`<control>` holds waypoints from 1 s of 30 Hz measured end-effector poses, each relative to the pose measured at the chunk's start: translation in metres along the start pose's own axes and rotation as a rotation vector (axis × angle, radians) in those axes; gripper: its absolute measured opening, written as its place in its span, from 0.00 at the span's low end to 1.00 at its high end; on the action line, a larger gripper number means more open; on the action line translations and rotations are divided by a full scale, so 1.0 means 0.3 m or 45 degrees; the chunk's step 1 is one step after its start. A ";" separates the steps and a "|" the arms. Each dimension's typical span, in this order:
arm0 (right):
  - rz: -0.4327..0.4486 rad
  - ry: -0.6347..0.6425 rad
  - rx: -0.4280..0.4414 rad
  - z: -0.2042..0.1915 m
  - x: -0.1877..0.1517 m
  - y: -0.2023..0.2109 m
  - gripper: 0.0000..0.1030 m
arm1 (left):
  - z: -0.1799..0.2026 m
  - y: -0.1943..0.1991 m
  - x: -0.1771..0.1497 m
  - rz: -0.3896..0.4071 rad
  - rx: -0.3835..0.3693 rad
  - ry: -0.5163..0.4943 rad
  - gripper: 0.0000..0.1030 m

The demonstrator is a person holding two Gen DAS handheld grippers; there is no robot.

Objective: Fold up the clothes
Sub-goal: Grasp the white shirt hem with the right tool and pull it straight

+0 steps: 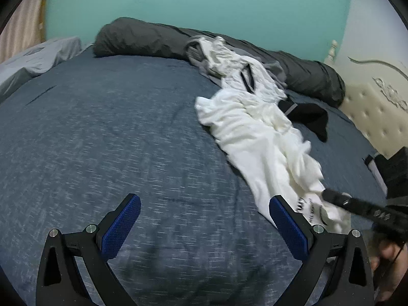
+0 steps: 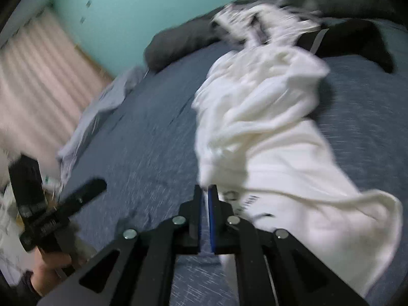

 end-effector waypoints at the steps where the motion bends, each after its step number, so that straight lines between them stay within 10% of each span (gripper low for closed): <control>1: 0.033 0.000 -0.009 0.004 -0.003 0.034 0.10 | 0.020 -0.005 0.000 -0.003 -0.014 -0.016 1.00; 5: 0.152 0.001 -0.069 0.047 -0.035 0.174 0.37 | 0.106 -0.028 0.004 -0.024 -0.074 -0.064 1.00; 23: 0.290 -0.244 -0.055 0.259 -0.094 0.307 0.40 | 0.392 -0.135 0.035 -0.057 -0.175 -0.263 0.99; 30: 0.283 -0.284 -0.055 0.287 -0.103 0.302 0.41 | 0.410 -0.157 0.044 -0.059 -0.180 -0.274 0.83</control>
Point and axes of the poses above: each gripper's, at about its wrist camera, not at the fingertips, and y roughly against the way its jaws point, z to its right, x to its top, the point moved 3 cm from there along -y, roughly the way its jaws point, and after that the axes turned 10 degrees about x, right-handed, at the moved point
